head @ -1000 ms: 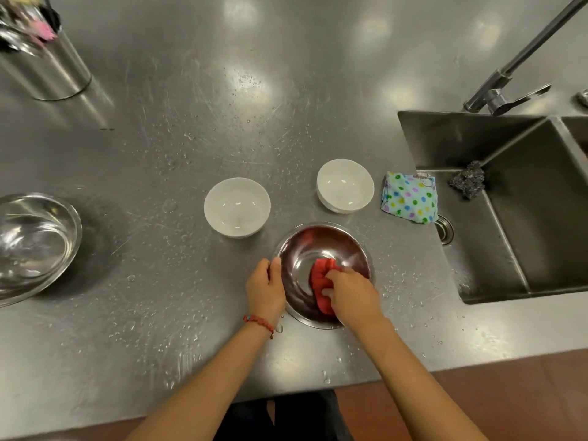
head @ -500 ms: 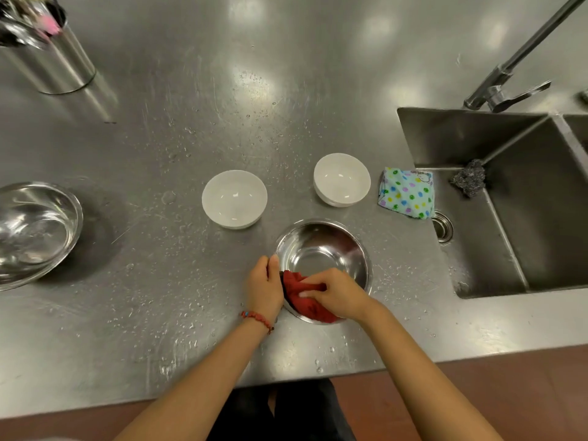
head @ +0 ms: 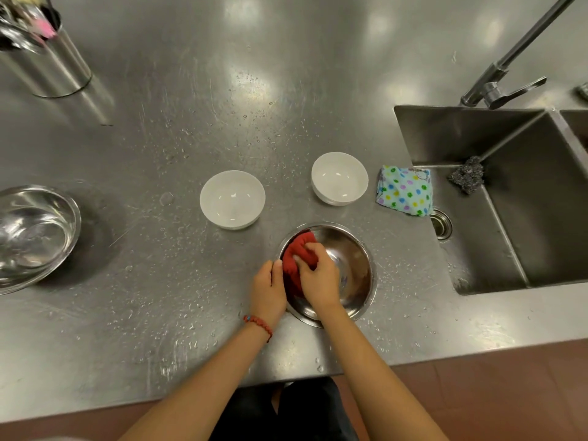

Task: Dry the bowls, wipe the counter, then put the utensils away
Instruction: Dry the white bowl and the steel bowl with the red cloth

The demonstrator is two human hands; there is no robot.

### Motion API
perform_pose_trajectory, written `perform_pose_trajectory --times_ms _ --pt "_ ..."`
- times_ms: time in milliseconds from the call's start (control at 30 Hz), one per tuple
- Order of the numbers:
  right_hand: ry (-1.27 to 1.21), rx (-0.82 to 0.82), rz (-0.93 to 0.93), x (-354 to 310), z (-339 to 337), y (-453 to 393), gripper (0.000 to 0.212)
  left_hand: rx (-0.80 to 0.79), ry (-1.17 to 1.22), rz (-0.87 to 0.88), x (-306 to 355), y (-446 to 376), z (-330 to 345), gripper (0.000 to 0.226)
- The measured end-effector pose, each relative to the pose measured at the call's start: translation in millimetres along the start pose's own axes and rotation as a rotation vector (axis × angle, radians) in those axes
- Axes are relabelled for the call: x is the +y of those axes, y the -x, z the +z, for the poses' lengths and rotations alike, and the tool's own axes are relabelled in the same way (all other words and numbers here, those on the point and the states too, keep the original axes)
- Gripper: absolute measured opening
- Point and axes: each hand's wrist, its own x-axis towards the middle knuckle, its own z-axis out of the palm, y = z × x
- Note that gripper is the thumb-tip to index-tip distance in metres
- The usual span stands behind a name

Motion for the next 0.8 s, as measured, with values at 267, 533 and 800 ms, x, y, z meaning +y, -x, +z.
perform_pose_trajectory --times_ms 267,533,800 --pt "-0.021 0.201 0.055 -13.2 -1.5 -13.4 0.026 0.007 0.003 0.029 5.5 -0.3 5.3 0.043" --pt "0.354 -0.519 -0.215 -7.4 -50.2 8.7 0.029 0.019 -0.023 0.043 3.1 -8.0 0.5 0.043" --pt "1.170 -0.423 -0.252 -21.3 -96.4 -0.4 0.023 -0.013 -0.018 0.038 9.0 -4.3 -0.5 0.043"
